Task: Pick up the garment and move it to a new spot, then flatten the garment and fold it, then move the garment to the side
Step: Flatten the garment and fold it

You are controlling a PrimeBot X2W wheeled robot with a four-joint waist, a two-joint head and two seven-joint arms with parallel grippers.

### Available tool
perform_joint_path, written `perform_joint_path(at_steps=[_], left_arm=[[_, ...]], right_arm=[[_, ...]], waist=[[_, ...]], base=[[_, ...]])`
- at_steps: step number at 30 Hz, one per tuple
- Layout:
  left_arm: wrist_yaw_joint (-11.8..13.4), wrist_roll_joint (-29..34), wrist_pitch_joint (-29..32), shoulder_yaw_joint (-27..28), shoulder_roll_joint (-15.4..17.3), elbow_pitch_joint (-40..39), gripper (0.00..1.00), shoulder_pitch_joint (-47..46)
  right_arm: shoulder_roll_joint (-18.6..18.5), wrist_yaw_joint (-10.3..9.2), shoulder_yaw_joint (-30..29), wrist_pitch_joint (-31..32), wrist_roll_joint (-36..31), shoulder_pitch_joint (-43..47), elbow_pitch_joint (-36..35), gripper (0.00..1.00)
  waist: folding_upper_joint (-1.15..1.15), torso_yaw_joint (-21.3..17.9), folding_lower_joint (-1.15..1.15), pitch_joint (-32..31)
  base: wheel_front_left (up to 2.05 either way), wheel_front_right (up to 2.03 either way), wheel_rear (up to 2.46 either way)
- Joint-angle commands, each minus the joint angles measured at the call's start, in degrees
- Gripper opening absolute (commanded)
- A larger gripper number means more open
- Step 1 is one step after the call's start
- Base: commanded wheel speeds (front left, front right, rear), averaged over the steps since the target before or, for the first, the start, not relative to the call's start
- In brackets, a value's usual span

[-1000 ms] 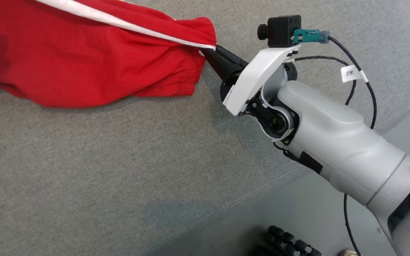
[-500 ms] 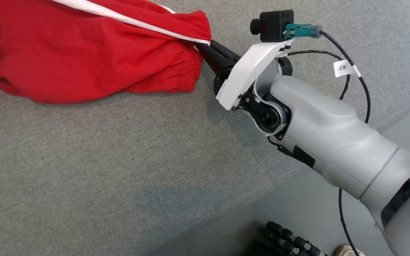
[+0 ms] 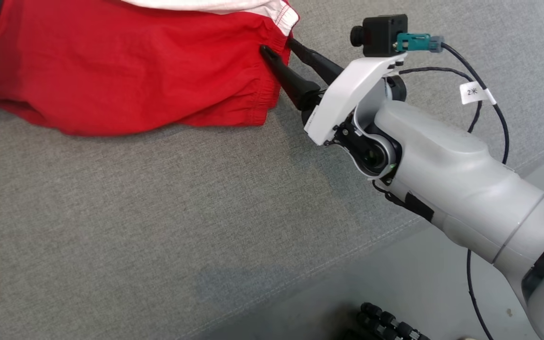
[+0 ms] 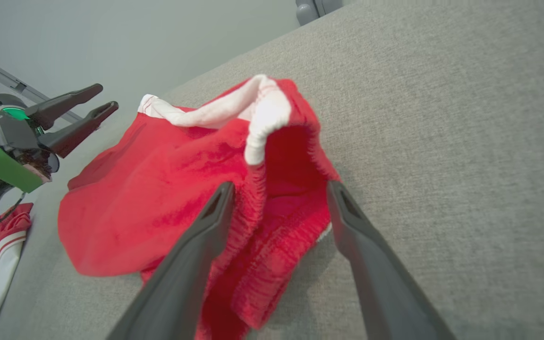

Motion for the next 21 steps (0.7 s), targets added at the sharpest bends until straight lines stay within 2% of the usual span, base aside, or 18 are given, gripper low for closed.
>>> perform_joint_path(at_steps=[1,8,11,15,21], left_arm=[[0.18,-0.74,-1.10,-0.01,-0.23,0.28,1.00,1.26],[0.18,-2.43,-3.93,0.89,-0.99,0.96,1.00,5.05],[0.44,-2.46,-4.28,2.78,-1.07,-0.17,1.00,6.68],[2.16,-0.97,-4.22,7.71,-0.31,-4.69,1.00,10.06],[4.35,1.83,-4.24,15.28,0.26,-11.23,1.00,17.50]], right_arm=[[-0.77,-0.06,0.43,-0.42,0.30,1.04,-0.27,1.00],[-4.37,-0.06,0.47,-1.83,-0.63,4.01,-2.10,1.00],[-6.45,-0.06,-0.55,-2.52,-3.47,5.20,-3.20,1.00],[-8.05,-0.06,-7.16,-2.64,-10.16,8.46,-5.15,1.00],[-7.84,-0.06,-18.84,-2.66,-23.13,16.65,-9.27,1.00]], waist=[[0.00,0.66,-0.01,-1.34],[0.00,1.98,-0.01,-5.17],[0.00,2.67,-0.01,-6.44],[0.00,3.50,-0.01,-7.86],[0.00,4.28,-0.01,-10.65]], base=[[0.00,0.00,0.00],[0.00,0.00,0.00],[0.00,0.00,0.00],[0.00,0.00,0.00],[0.00,0.00,0.00]])
